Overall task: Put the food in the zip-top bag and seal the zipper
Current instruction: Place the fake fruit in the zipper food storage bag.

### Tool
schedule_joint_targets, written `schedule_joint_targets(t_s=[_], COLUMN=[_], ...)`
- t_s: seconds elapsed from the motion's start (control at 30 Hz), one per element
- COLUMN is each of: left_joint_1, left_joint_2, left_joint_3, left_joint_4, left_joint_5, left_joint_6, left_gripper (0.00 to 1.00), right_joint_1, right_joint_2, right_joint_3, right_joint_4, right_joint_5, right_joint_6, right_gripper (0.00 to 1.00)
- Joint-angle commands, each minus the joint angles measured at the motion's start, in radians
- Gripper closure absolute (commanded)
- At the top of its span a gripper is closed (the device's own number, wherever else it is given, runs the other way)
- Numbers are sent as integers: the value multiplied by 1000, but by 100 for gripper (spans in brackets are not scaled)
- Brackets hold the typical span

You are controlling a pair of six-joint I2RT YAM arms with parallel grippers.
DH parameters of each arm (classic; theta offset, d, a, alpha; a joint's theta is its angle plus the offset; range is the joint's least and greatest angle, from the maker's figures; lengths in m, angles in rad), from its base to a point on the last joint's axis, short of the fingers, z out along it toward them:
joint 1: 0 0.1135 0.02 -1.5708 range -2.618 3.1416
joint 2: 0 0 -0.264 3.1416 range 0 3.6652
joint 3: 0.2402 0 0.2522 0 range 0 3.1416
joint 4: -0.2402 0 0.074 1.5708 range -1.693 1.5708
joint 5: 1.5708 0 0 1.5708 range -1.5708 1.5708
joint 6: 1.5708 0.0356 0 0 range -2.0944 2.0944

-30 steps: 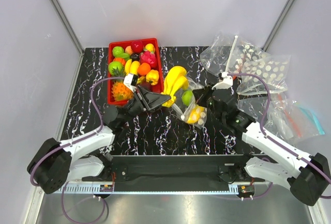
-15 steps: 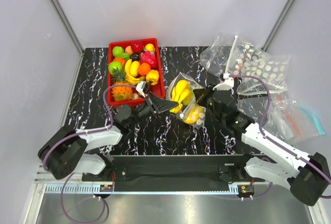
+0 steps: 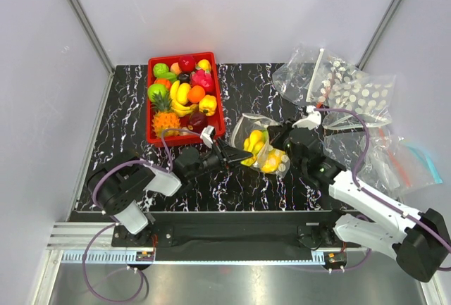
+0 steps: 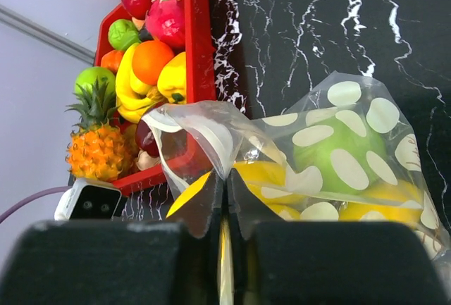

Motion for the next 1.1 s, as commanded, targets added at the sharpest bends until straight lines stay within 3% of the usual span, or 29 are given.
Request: schedule_joint_targets(t_s=[0.0, 0.03, 0.2, 0.37, 0.53, 0.67, 0.93, 1.07], left_joint_1=[-12, -12, -12, -12, -15, -19, -45, -49], left_joint_2=[-23, -32, -83, -94, -89, -81, -40, -2], left_joint_3=[28, 31, 60, 83, 81, 81, 86, 91], left_joint_4=[227, 194, 86, 18, 9, 17, 37, 66], left_joint_5=[-14, -11, 6, 12, 9, 7, 4, 9], left_joint_6=[12, 22, 86, 117, 120, 114, 117, 100], left_gripper=[88, 87, 86, 84, 84, 83, 83, 83], right_joint_1=[-3, -3, -3, -3, -3, -3, -3, -3], right_joint_2=[-40, -42, -21, 21, 114, 321, 565, 668], right_joint_3=[37, 48, 194, 350, 564, 780, 902, 956], right_joint_4=[-5, -50, -248, -417, -546, -706, -799, -818], right_joint_5=[70, 74, 88, 54, -50, -93, -202, -181], right_joint_6=[1, -10, -109, -346, -580, -614, -631, -650], right_gripper=[88, 78, 61, 43, 39, 39, 20, 21])
